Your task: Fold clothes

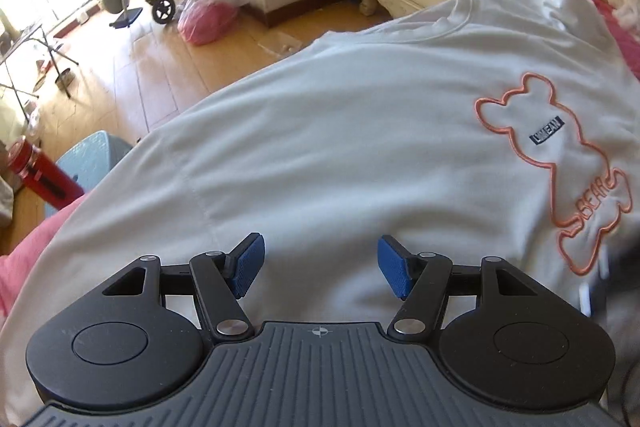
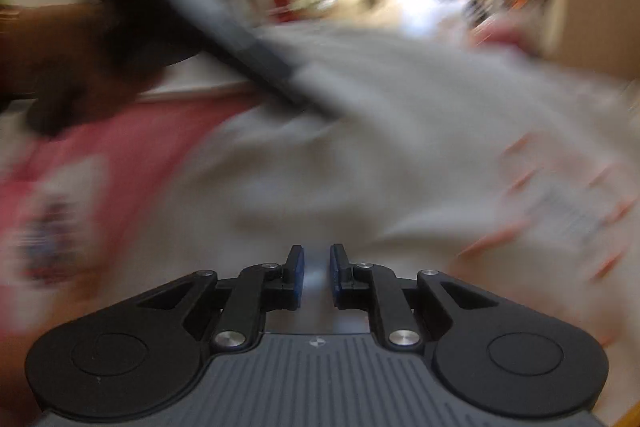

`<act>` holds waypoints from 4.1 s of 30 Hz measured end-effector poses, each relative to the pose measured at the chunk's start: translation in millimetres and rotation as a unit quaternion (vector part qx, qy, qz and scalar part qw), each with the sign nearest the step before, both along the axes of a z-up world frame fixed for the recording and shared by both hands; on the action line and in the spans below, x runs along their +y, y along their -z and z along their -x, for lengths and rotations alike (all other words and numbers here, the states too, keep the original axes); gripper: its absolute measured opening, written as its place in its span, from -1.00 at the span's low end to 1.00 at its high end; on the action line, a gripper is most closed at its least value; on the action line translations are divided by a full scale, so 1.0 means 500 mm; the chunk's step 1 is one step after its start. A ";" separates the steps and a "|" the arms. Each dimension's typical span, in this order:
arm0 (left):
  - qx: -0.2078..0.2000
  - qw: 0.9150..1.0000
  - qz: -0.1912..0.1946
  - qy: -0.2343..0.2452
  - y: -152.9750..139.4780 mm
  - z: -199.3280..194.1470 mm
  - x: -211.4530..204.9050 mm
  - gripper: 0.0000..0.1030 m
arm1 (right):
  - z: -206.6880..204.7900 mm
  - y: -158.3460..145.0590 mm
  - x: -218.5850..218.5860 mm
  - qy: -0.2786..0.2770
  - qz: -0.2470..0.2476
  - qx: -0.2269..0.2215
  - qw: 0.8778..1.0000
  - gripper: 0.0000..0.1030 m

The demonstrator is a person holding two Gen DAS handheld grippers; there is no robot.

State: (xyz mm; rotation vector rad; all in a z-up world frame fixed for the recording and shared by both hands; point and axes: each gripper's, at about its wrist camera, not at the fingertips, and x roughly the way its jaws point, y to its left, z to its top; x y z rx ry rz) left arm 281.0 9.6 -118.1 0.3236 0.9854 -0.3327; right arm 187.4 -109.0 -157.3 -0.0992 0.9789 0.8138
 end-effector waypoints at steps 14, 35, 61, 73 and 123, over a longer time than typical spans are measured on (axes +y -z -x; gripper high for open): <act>-0.015 0.990 0.024 -0.138 0.031 -0.089 0.089 0.22 | -0.096 0.023 0.093 0.004 0.108 -0.183 0.977 -0.72; -0.035 0.992 0.057 -0.110 0.036 -0.087 0.105 0.26 | 0.108 0.035 0.060 -0.155 0.132 -0.197 0.959 -0.70; -0.060 0.992 0.048 -0.105 0.039 -0.110 0.092 0.35 | 0.120 -0.022 -0.026 -0.233 0.120 -0.145 0.954 -0.69; -0.061 0.992 0.043 -0.106 0.041 -0.115 0.091 0.37 | 0.005 0.012 -0.036 -0.222 0.173 -0.273 0.920 -0.68; -0.031 0.997 0.003 0.078 -0.054 -0.073 -0.075 0.42 | 0.178 -0.129 -0.483 0.299 0.071 -0.061 0.950 -0.66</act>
